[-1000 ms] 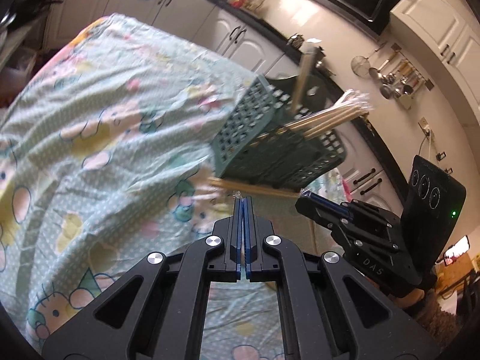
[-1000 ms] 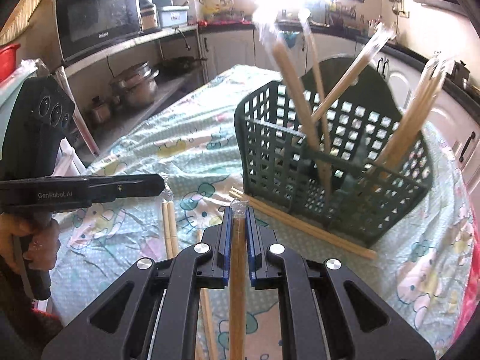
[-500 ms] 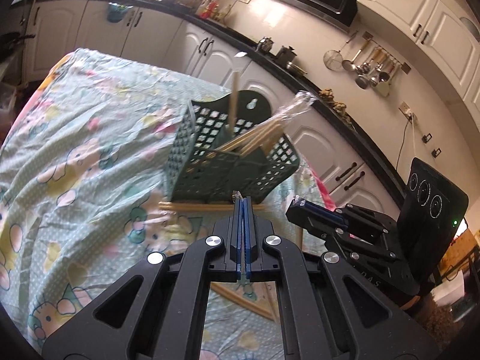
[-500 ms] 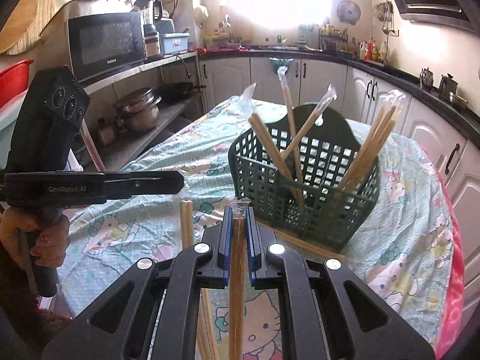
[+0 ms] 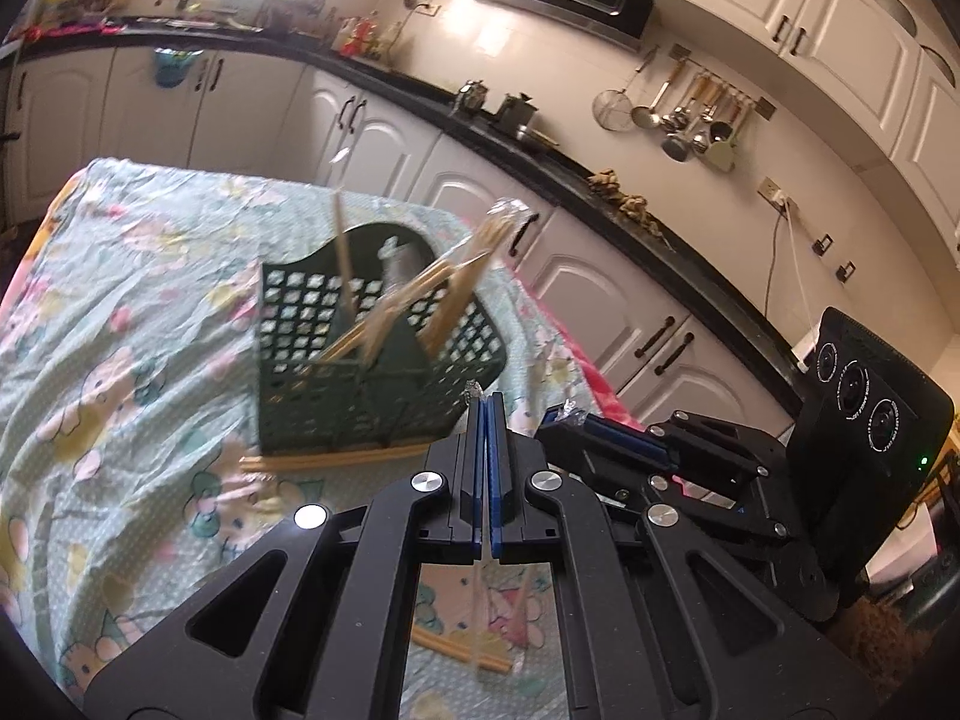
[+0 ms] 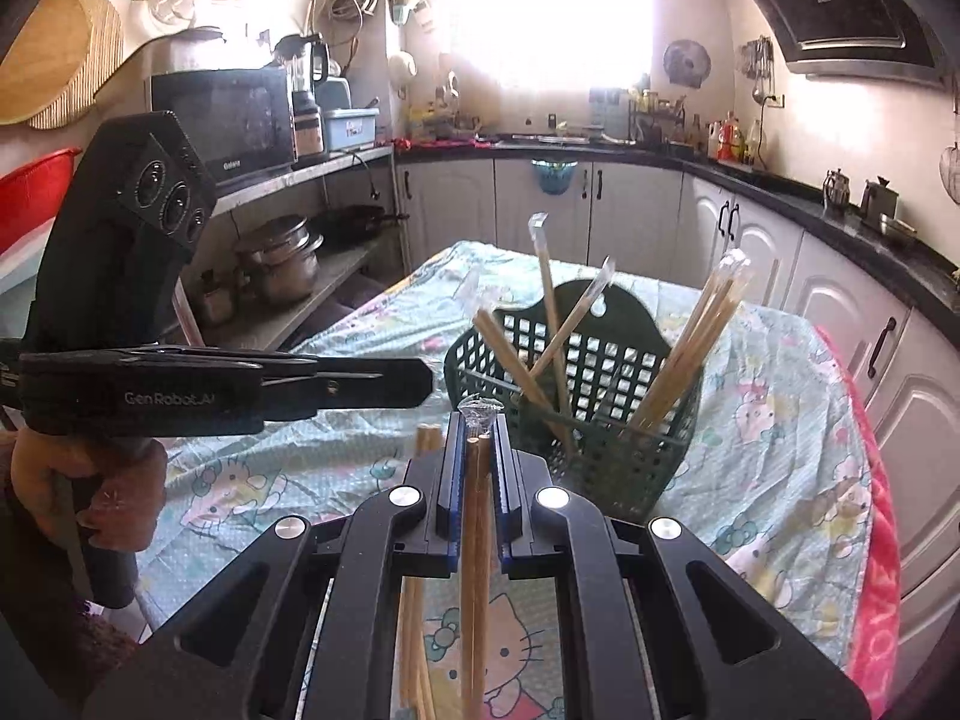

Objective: Organize utensils
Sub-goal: 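Raise the left tool's chopstick over the basket while the right tool carries its own, then lower both held chopsticks into the green basket and open both tools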

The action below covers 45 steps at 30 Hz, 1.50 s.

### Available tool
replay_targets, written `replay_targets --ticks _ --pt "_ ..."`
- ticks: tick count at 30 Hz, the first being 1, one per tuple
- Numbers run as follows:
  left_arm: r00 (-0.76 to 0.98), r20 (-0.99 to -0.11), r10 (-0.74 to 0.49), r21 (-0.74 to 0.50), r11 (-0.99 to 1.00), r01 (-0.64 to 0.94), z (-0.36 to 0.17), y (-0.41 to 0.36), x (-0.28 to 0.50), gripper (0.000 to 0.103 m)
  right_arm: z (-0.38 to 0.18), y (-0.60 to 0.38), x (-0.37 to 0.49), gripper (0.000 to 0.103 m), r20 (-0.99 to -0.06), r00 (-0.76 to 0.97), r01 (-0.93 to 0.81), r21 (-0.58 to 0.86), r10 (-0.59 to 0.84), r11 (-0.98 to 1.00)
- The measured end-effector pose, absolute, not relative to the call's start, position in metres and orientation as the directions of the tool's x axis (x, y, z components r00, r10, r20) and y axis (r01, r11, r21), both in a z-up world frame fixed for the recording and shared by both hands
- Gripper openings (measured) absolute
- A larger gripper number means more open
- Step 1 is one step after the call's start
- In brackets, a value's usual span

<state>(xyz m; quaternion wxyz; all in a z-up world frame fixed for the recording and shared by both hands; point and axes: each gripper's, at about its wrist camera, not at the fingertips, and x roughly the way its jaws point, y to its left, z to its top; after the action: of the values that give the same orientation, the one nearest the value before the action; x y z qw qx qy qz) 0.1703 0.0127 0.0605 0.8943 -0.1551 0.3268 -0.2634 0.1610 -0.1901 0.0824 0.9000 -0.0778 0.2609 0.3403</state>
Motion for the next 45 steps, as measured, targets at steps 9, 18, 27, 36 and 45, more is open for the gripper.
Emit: replay_targets --ticks 9,18,27,36,45 --pt "0.655 -0.468 -0.594 -0.427 0.8 0.421 0.085 -0.006 0.178 0.0 0.102 -0.208 0.162 0.005 -0.474 0.667 -0.633 0.045 0.574 0.773" --pt "0.664 -0.419 -0.619 -0.41 0.782 0.471 0.113 -0.019 0.185 0.0 0.129 -0.229 0.164 0.005 -0.415 0.715 -0.601 0.046 0.563 0.798" --pt "0.677 -0.361 -0.642 -0.381 0.764 0.521 0.144 -0.031 0.192 0.0 0.161 -0.242 0.168 0.005 -0.355 0.758 -0.576 0.029 0.547 0.817" --pt "0.695 -0.315 -0.646 -0.358 0.759 0.543 0.172 -0.033 0.2 0.0 0.187 -0.254 0.178 0.005 -0.302 0.787 -0.558 0.026 0.538 0.83" --pt "0.728 -0.272 -0.629 -0.356 0.769 0.531 0.2 -0.025 0.215 0.0 0.209 -0.25 0.188 0.005 -0.268 0.801 -0.553 0.012 0.536 0.833"
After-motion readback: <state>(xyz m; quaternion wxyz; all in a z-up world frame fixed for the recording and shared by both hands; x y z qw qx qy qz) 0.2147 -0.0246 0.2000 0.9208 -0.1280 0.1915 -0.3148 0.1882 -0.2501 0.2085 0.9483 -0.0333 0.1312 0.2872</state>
